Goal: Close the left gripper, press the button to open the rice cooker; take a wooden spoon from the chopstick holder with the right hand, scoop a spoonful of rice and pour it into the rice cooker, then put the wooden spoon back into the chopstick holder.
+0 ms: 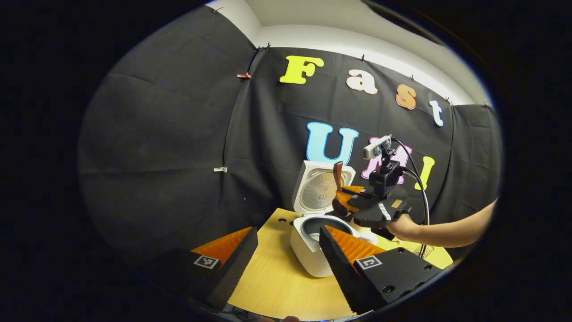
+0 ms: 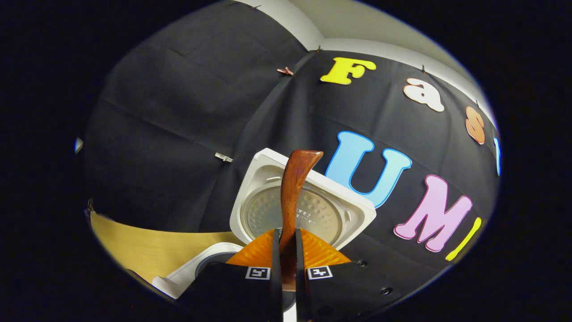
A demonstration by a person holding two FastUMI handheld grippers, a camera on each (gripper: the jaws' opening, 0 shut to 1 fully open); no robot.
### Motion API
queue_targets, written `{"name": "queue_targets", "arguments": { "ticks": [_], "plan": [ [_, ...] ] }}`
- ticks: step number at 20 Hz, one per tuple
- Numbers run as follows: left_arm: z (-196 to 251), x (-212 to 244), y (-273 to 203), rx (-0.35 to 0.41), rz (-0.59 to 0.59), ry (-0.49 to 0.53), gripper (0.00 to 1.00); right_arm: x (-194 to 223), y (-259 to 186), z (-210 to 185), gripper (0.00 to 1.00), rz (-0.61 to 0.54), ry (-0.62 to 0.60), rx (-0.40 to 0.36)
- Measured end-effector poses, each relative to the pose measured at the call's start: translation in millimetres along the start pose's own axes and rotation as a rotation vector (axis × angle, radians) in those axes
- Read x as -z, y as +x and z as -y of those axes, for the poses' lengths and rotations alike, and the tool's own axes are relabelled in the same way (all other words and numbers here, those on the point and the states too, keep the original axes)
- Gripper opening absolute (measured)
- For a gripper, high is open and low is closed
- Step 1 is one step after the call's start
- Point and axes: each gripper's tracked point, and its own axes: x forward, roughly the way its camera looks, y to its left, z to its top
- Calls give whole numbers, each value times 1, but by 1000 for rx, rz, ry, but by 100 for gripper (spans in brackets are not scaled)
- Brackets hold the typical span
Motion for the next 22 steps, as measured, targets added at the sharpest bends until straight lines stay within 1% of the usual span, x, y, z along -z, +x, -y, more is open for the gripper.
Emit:
{"name": "queue_targets", "arguments": {
  "ticks": [2,4,5,6,10,12,14,17,22],
  "plan": [
    [2,-1,0,5,2,1,95,-2,-3,-3,15,8,-39,-16],
    [3,0,-1,6,1,0,95,1,-7,-2,15,0,-27,-17],
    [5,0,-3,7,0,-1,95,1,-8,1,15,-5,9,-11],
    [4,2,-4,5,1,1,95,0,-8,3,16,-7,71,-6],
    [4,1,-9,-3,5,4,95,-6,-15,14,16,-8,343,29],
    [6,-1,-11,-1,10,10,95,-9,-22,25,16,7,466,59],
    [7,-3,-12,1,16,20,95,-16,-29,40,16,27,561,91],
    [10,-6,-13,5,23,17,95,-29,-51,64,16,74,639,130],
    [25,-10,-14,26,37,31,95,-52,-102,101,15,155,723,165]
  ]
}}
